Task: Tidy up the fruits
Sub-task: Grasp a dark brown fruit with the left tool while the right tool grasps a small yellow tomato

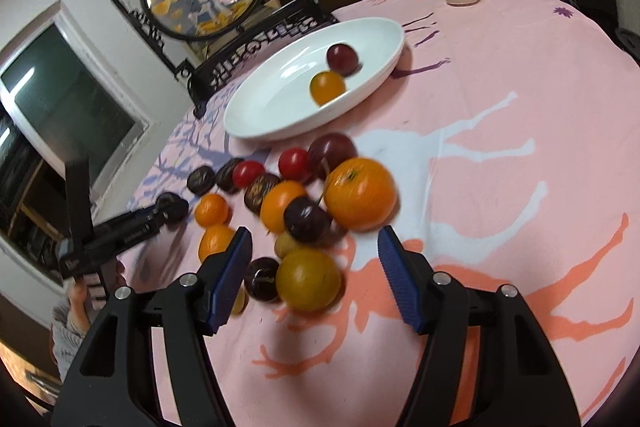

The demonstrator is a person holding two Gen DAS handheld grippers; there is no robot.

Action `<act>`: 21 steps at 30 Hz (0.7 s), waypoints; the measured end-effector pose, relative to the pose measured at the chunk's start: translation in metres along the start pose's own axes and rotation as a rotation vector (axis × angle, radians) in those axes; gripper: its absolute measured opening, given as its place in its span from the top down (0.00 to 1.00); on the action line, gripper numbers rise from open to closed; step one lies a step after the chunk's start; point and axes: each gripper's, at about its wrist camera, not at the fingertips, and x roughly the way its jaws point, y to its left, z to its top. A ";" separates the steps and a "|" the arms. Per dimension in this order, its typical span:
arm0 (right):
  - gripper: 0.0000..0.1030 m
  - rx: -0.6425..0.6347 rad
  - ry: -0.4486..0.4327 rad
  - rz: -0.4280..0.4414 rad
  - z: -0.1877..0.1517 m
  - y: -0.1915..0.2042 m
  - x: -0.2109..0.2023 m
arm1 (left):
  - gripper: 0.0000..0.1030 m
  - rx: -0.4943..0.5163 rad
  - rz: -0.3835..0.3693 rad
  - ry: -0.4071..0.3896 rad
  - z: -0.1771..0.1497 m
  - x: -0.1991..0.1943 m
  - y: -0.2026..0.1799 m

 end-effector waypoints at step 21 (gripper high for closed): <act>0.55 -0.110 0.104 -0.005 -0.023 0.022 0.011 | 0.60 0.013 0.004 0.019 -0.002 0.004 -0.003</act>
